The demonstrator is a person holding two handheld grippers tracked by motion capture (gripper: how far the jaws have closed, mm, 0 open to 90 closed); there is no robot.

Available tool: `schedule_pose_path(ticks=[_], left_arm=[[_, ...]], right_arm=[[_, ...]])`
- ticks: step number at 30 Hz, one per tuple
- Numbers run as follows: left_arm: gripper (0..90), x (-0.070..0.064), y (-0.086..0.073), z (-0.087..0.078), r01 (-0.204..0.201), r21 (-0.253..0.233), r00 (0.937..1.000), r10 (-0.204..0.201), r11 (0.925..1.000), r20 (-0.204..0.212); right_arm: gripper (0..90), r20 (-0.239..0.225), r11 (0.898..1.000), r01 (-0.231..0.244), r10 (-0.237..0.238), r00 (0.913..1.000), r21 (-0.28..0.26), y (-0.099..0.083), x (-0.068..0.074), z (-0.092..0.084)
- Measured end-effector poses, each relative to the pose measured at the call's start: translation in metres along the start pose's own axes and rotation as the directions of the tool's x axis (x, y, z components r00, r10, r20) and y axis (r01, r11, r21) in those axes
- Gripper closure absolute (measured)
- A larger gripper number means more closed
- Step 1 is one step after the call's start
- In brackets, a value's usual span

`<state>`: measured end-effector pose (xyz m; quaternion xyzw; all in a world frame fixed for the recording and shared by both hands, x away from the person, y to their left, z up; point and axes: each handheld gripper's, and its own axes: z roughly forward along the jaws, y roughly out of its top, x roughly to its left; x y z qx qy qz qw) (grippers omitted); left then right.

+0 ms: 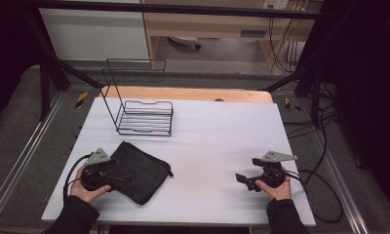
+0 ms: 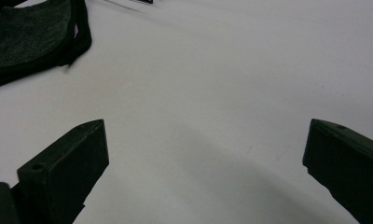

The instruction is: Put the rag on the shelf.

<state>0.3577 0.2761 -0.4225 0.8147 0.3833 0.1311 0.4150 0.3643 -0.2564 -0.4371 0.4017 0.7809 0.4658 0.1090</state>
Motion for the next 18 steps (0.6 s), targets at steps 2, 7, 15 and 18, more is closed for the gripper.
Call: schedule_pose_path(ticks=[2, 7, 15, 18], left_arm=[[6.2, -0.001, 0.001, 0.001, -0.004, 0.002, 1.0000, 0.004, 1.0000, -0.003], [7.7, -0.003, 0.001, 0.002, -0.006, 0.006, 1.0000, 0.006, 1.0000, -0.002], [10.1, -0.011, 0.004, 0.005, -0.019, 0.012, 0.9998, 0.019, 0.9997, 0.002], [11.7, -0.020, 0.008, 0.007, -0.023, 0.010, 0.9997, 0.023, 0.9997, 0.012]], right_arm=[[0.8, -0.001, 1.000, -0.003, 0.003, 1.0000, -0.002, 0.000, 0.000, -0.001], [0.8, 0.001, 1.000, -0.009, 0.009, 1.0000, 0.004, 0.000, 0.000, -0.001], [0.8, 0.008, 1.000, -0.001, 0.001, 1.0000, 0.014, 0.000, 0.001, 0.002], [0.9, 0.008, 1.000, -0.003, 0.003, 1.0000, 0.014, 0.000, 0.001, 0.003]])
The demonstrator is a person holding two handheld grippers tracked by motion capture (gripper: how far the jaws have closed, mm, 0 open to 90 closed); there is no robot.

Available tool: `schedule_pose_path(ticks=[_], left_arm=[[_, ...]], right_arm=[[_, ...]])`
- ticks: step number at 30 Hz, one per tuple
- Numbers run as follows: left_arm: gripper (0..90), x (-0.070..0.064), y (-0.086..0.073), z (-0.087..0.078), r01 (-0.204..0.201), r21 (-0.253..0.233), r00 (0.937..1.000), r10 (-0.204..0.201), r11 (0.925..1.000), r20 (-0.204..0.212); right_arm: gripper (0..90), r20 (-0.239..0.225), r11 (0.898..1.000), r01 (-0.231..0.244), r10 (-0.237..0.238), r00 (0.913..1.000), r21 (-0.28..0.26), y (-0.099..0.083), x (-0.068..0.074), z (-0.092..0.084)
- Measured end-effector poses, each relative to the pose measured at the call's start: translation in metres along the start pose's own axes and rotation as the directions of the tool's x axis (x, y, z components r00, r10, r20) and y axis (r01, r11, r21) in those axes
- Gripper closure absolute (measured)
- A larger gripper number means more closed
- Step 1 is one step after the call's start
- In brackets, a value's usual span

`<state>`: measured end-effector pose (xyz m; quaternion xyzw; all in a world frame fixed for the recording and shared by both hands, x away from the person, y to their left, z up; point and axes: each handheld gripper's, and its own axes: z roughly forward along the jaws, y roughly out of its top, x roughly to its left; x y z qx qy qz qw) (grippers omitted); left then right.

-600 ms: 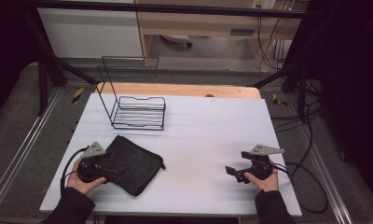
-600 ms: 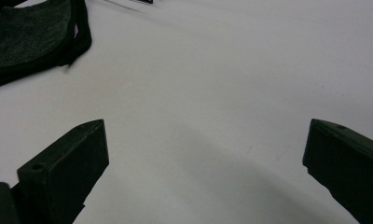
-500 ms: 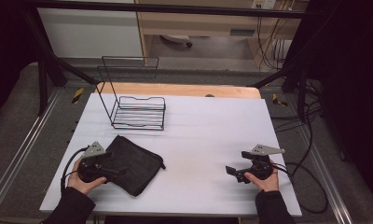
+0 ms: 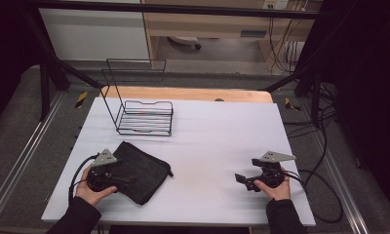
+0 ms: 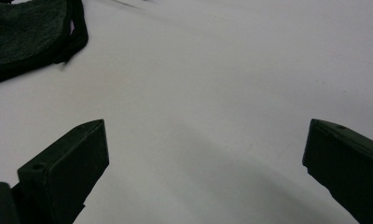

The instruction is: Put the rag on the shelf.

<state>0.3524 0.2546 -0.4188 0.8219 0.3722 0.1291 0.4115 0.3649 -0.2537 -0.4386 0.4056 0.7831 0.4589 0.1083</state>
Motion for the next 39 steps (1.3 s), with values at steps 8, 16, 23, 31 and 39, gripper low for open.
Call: schedule_pose_path(ticks=[8, 16, 23, 31, 39], left_arm=[[19.6, -0.019, 0.003, 0.004, -0.019, 0.029, 0.9998, 0.019, 0.9994, -0.001], [19.5, -0.013, 0.004, 0.000, -0.004, 0.019, 0.9997, 0.004, 0.9998, -0.024], [23.5, 0.008, 0.001, -0.013, 0.026, 0.007, 0.9946, -0.025, 0.9996, -0.101], [35.9, 0.040, -0.010, -0.033, 0.128, -0.004, 0.9685, -0.126, 0.9918, -0.215], [53.8, 0.069, -0.028, -0.039, 0.191, 0.055, 0.9545, -0.173, 0.9800, -0.243]], right_arm=[[1.5, 0.005, 1.000, 0.000, 0.000, 1.0000, 0.016, 0.004, 0.007, 0.006], [2.3, -0.016, 0.999, 0.041, -0.040, 0.9991, 0.021, 0.023, 0.029, 0.026], [2.5, -0.054, 0.994, 0.100, -0.098, 0.9937, 0.038, 0.045, 0.060, 0.054], [3.0, -0.094, 0.990, 0.137, -0.133, 0.9866, 0.040, 0.065, 0.093, 0.085], [14.4, -0.145, 0.982, 0.169, -0.157, 0.9770, 0.079, 0.082, 0.123, 0.132]])
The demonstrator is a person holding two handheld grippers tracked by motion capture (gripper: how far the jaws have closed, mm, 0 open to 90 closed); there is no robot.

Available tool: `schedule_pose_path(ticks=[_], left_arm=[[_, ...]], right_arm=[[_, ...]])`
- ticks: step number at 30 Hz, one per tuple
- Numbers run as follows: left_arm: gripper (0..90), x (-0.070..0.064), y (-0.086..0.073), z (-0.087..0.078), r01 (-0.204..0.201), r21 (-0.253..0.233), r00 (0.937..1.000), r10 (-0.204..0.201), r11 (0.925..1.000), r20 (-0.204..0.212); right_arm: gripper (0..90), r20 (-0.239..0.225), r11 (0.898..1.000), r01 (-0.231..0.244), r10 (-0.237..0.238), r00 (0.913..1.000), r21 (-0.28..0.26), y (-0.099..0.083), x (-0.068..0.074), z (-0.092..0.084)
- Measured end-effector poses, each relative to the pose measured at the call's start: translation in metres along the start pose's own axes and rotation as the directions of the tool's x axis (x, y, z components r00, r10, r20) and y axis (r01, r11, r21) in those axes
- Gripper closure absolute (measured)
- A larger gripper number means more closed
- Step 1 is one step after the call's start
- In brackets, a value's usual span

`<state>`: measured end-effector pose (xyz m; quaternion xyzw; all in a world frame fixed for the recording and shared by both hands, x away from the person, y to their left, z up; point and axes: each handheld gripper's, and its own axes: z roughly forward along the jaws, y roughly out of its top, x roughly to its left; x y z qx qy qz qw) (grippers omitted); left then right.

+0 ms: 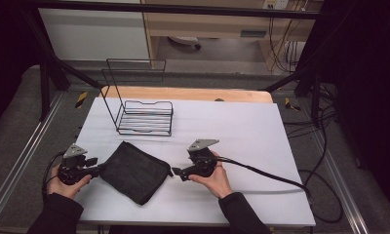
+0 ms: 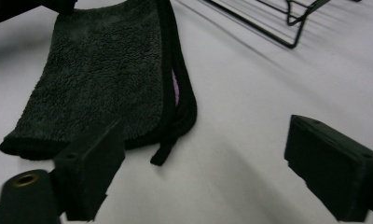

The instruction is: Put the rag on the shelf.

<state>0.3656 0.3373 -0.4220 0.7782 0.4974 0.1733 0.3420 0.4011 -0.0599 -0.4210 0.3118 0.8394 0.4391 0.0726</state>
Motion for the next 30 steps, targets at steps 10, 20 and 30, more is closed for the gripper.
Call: schedule_pose_path(ticks=[10, 20, 30], left_arm=[[66.9, 0.001, -0.006, 0.008, -0.038, 0.066, 0.9982, 0.035, 0.9971, 0.048], [68.2, 0.003, -0.008, 0.011, -0.029, 0.083, 0.9976, 0.023, 0.9962, 0.065], [72.3, 0.007, -0.010, 0.012, -0.003, 0.078, 0.9946, -0.006, 0.9969, 0.104]], right_arm=[[30.2, -0.029, 0.998, 0.000, 0.002, 0.9996, 0.065, 0.007, 0.007, 0.049], [49.1, -0.086, 0.995, -0.033, 0.041, 0.9955, 0.094, 0.006, 0.006, 0.065], [67.9, -0.153, 0.987, -0.084, 0.105, 0.9825, 0.136, 0.008, 0.004, 0.066]])
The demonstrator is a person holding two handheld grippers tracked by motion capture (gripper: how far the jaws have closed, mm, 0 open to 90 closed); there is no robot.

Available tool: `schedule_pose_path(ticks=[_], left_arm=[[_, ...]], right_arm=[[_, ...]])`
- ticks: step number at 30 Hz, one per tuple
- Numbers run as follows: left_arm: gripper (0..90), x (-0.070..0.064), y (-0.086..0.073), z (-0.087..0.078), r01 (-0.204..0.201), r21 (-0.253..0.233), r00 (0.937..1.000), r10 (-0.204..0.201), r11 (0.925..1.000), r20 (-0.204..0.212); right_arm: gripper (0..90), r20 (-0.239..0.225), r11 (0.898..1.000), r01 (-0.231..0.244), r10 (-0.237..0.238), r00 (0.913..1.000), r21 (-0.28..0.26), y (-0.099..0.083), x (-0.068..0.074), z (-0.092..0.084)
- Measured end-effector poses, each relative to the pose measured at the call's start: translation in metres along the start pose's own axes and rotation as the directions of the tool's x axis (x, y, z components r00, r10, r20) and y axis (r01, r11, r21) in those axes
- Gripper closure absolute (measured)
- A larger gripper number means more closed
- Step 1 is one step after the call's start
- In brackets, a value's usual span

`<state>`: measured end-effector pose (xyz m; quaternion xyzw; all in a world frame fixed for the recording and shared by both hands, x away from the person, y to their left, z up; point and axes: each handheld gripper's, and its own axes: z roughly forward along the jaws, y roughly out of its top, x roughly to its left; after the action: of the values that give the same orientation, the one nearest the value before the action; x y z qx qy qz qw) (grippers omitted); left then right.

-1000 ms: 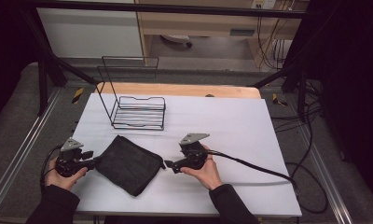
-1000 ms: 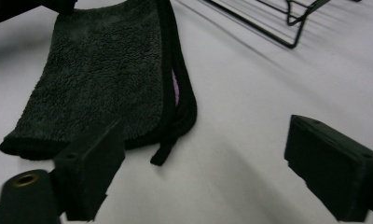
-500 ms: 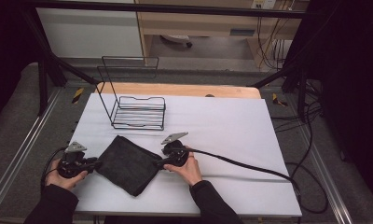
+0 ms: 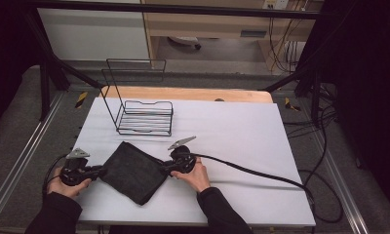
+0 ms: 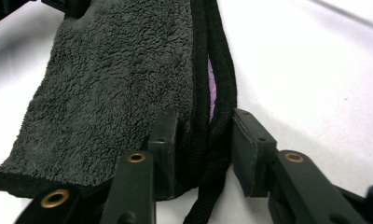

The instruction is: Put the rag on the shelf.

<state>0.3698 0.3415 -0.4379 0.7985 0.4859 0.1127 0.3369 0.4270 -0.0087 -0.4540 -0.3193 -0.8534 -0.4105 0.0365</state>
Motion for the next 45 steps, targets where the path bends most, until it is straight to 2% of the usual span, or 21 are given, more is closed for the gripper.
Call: schedule_pose_path(ticks=[3, 6, 11, 15, 21, 25, 28, 30, 33, 35, 38, 42, 45], left_arm=[[74.4, 0.002, 0.000, 0.000, 0.016, -0.005, 0.9998, -0.016, 0.9999, 0.014], [77.3, 0.002, 0.000, -0.001, 0.015, -0.008, 0.9998, -0.015, 0.9998, 0.016], [80.6, 0.002, 0.000, -0.003, 0.009, -0.018, 0.9997, -0.009, 0.9998, 0.024], [81.5, 0.000, 0.002, -0.004, -0.002, -0.031, 0.9997, 0.002, 0.9995, 0.024], [82.2, -0.009, 0.006, -0.002, -0.007, -0.056, 0.9991, 0.010, 0.9984, 0.040], [82.3, -0.016, 0.010, 0.002, -0.020, -0.078, 0.9985, 0.024, 0.9967, 0.050], [82.3, -0.024, 0.016, 0.005, -0.018, -0.102, 0.9966, 0.026, 0.9946, 0.078], [82.4, -0.027, 0.018, 0.006, -0.019, -0.107, 0.9961, 0.028, 0.9940, 0.083], [82.4, -0.040, 0.025, 0.014, -0.043, -0.111, 0.9953, 0.052, 0.9929, 0.082], [82.4, -0.042, 0.027, 0.016, -0.051, -0.112, 0.9952, 0.060, 0.9924, 0.077], [82.6, -0.046, 0.029, 0.018, -0.062, -0.116, 0.9953, 0.070, 0.9913, 0.067], [83.4, -0.040, 0.029, 0.013, -0.048, -0.107, 0.9964, 0.055, 0.9931, 0.064], [84.5, -0.034, 0.028, 0.006, -0.029, -0.095, 0.9974, 0.035, 0.9950, 0.062]], right_arm=[[73.1, -0.009, 1.000, -0.004, 0.004, 1.0000, -0.002, 0.001, -0.001, -0.001], [77.4, -0.013, 1.000, -0.008, 0.007, 0.9999, -0.019, 0.002, 0.001, -0.005], [78.7, -0.017, 0.999, -0.013, 0.012, 0.9998, -0.041, 0.006, 0.007, -0.015], [78.9, -0.006, 0.999, -0.009, 0.009, 0.9999, -0.040, 0.007, 0.012, -0.022], [79.0, 0.037, 1.000, 0.015, -0.014, 0.9992, -0.025, 0.006, 0.020, -0.036], [79.0, 0.060, 1.000, 0.010, -0.008, 0.9982, -0.030, 0.003, 0.023, -0.049], [79.1, 0.079, 0.999, 0.008, -0.005, 0.9968, -0.033, -0.002, 0.021, -0.058], [79.1, 0.090, 0.999, 0.000, 0.003, 0.9959, -0.037, -0.005, 0.019, -0.065], [79.3, 0.102, 0.999, -0.009, 0.014, 0.9947, -0.048, -0.008, 0.015, -0.075], [79.3, 0.108, 0.999, -0.017, 0.023, 0.9939, -0.051, -0.011, 0.013, -0.080], [79.2, 0.102, 0.998, -0.034, 0.039, 0.9940, -0.052, -0.016, 0.009, -0.079], [79.0, 0.088, 0.998, -0.044, 0.047, 0.9950, -0.033, -0.020, 0.007, -0.068], [78.7, 0.046, 0.996, -0.072, 0.074, 0.9962, -0.059, -0.020, 0.003, -0.056]])
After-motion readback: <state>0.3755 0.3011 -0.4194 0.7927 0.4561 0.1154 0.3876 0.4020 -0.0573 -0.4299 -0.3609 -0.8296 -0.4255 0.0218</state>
